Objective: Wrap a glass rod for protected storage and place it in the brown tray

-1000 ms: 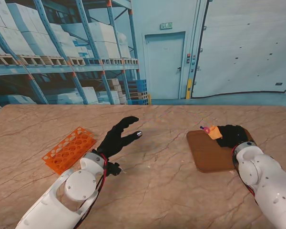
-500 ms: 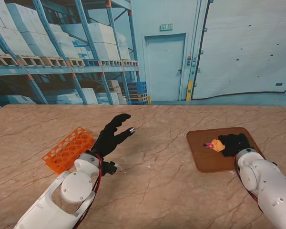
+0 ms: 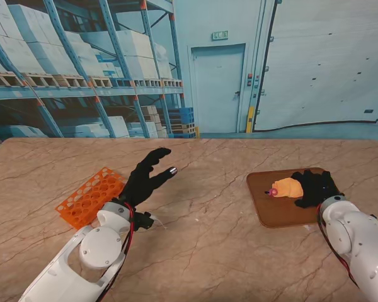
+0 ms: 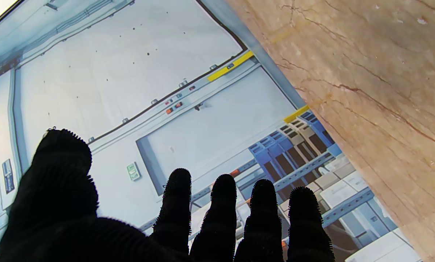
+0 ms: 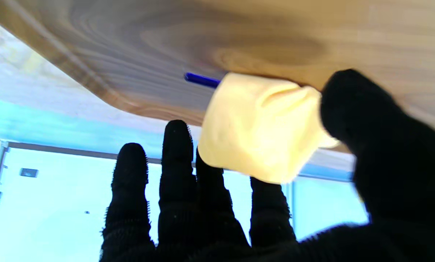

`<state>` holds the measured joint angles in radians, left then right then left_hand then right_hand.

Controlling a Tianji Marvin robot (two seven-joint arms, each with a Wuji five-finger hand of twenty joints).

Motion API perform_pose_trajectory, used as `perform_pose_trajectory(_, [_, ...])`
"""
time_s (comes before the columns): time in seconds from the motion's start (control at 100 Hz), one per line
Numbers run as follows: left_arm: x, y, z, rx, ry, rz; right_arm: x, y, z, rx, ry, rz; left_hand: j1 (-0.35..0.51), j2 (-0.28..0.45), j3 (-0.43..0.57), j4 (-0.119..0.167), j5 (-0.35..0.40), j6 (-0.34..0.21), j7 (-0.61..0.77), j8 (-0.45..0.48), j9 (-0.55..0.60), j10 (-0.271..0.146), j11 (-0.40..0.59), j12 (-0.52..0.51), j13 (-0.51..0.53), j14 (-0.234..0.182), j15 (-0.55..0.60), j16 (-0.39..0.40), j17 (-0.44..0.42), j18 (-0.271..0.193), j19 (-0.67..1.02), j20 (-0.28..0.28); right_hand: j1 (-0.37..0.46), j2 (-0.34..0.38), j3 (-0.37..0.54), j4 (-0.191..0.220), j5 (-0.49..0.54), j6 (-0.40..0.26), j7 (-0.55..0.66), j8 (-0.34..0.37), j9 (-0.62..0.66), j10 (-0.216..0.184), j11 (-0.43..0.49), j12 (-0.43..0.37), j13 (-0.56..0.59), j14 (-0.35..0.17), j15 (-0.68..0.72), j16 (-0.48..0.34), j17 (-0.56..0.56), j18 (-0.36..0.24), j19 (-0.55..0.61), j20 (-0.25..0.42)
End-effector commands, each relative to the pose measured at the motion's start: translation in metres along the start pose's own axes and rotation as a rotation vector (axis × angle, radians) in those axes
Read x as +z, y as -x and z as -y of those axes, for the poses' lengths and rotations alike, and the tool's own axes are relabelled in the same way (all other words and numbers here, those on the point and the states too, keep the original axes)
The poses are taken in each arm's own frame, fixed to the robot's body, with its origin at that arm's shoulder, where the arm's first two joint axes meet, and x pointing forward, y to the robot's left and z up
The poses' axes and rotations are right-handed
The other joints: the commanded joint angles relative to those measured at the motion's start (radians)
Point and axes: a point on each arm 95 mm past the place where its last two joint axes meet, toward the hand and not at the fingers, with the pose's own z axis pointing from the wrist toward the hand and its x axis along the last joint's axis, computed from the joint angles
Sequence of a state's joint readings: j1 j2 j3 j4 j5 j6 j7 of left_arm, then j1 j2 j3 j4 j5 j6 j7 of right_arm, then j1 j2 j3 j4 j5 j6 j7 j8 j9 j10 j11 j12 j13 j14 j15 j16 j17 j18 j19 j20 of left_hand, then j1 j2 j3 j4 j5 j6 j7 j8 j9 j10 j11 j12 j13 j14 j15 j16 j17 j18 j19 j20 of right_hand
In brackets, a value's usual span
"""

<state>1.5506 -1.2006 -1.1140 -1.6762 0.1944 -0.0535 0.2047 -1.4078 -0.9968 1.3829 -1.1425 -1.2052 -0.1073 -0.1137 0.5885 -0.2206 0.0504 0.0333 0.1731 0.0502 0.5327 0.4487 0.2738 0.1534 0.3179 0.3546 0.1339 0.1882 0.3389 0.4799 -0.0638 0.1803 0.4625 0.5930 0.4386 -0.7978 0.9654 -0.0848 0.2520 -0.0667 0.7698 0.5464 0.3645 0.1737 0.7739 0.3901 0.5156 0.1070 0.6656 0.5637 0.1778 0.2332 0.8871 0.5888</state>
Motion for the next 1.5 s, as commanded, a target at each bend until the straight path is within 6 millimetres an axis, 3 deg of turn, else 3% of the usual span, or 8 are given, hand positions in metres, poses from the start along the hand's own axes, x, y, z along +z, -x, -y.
perform_pose_trajectory(0.0, [-0.003,0.001,0.001,0.01,0.001,-0.011,-0.001,-0.004,-0.008,-0.008,0.049,-0.036,-0.007,0.002,-0.021,-0.033,-0.013,-0.013,-0.038,-0.008,-0.02,0.003,-0.026,-0.016,0.007,-0.001,0.002,-0.005,-0.005,0.005,0.017,-0.014,-0.048,-0.051,0.032,-0.039,-0.044,0.018,-0.006,-0.009,-0.065,0.006,-0.019,-0.017,-0.042,-0.014,-0.033,-0.017,-0.026,-0.01,-0.037,0.008])
perform_pose_trajectory(0.26, [-0.011,0.007,0.013,0.068,0.012,-0.024,-0.011,-0.016,-0.047,0.117,0.207,-0.165,-0.006,-0.023,-0.016,-0.031,0.02,-0.012,-0.068,-0.022,0.022,0.022,-0.054,-0.024,0.028,0.014,-0.022,-0.02,-0.009,0.029,0.025,-0.021,-0.102,-0.039,0.041,-0.06,-0.062,0.005,-0.002,-0.013,-0.139,0.009,-0.041,-0.037,-0.1,-0.019,-0.107,-0.056,-0.059,-0.019,-0.087,0.014])
perform_pose_trajectory(0.5, [-0.02,0.01,0.024,0.106,0.058,-0.052,-0.016,-0.061,-0.089,0.371,0.307,-0.342,0.011,-0.036,-0.012,-0.035,0.062,-0.004,-0.106,-0.03,0.056,0.036,-0.089,-0.03,0.066,0.034,-0.061,-0.03,-0.011,0.048,0.055,-0.018,-0.083,0.007,-0.019,-0.051,-0.056,-0.021,-0.009,-0.018,-0.133,0.008,-0.045,-0.045,-0.089,-0.017,-0.119,-0.065,-0.04,-0.022,-0.106,0.034])
perform_pose_trajectory(0.64, [-0.023,0.01,0.029,0.128,0.067,-0.072,-0.019,-0.095,-0.101,0.52,0.31,-0.431,0.016,-0.041,-0.011,-0.036,0.081,-0.001,-0.119,-0.032,0.073,0.043,-0.098,-0.032,0.083,0.039,-0.069,-0.03,-0.003,0.059,0.064,-0.021,-0.034,0.087,-0.154,-0.026,-0.073,-0.066,-0.033,-0.016,-0.122,0.001,-0.064,-0.052,-0.07,-0.008,-0.14,-0.065,-0.013,-0.011,-0.125,0.057])
perform_pose_trajectory(0.7, [-0.024,0.01,0.03,0.129,0.071,-0.08,-0.021,-0.11,-0.104,0.582,0.306,-0.462,0.018,-0.045,-0.01,-0.036,0.084,-0.001,-0.123,-0.033,0.078,0.045,-0.102,-0.033,0.086,0.041,-0.073,-0.031,0.0,0.063,0.065,-0.023,-0.029,0.165,-0.343,0.017,-0.086,-0.102,-0.042,-0.014,-0.119,-0.001,-0.072,-0.054,-0.065,-0.005,-0.146,-0.061,-0.007,-0.003,-0.139,0.068])
perform_pose_trajectory(0.9, [-0.03,0.011,0.034,0.141,0.056,-0.093,-0.03,-0.154,-0.107,0.808,0.295,-0.523,0.018,-0.051,-0.012,-0.038,0.104,-0.004,-0.142,-0.034,0.087,0.043,-0.124,-0.037,0.09,0.042,-0.096,-0.035,-0.004,0.08,0.047,-0.037,-0.05,0.153,-0.332,0.041,-0.111,-0.309,-0.047,-0.007,-0.072,-0.03,-0.132,-0.063,-0.044,0.019,-0.184,-0.066,0.005,0.04,-0.174,0.073])
perform_pose_trajectory(1.16, [-0.039,0.011,0.043,0.169,0.078,-0.143,-0.047,-0.18,-0.105,0.965,0.301,-0.563,0.029,-0.076,-0.006,-0.038,0.099,-0.001,-0.157,-0.027,0.091,0.04,-0.14,-0.037,0.095,0.03,-0.122,-0.041,-0.004,0.079,0.007,-0.052,-0.073,0.157,-0.328,0.043,-0.093,-0.12,-0.066,-0.017,-0.048,-0.023,-0.144,-0.045,-0.015,-0.002,-0.188,-0.05,0.035,0.013,-0.201,0.087])
perform_pose_trajectory(1.49, [-0.047,0.006,0.048,0.195,0.118,-0.22,-0.071,-0.196,-0.094,1.021,0.258,-0.615,0.04,-0.1,0.017,-0.04,0.109,0.004,-0.159,-0.014,0.123,0.051,-0.154,-0.036,0.113,0.036,-0.141,-0.048,0.018,0.089,-0.061,-0.063,-0.086,0.158,-0.326,0.041,-0.032,-0.084,-0.081,-0.02,-0.02,-0.021,-0.157,-0.042,0.003,-0.007,-0.195,-0.048,0.04,-0.008,-0.237,0.086])
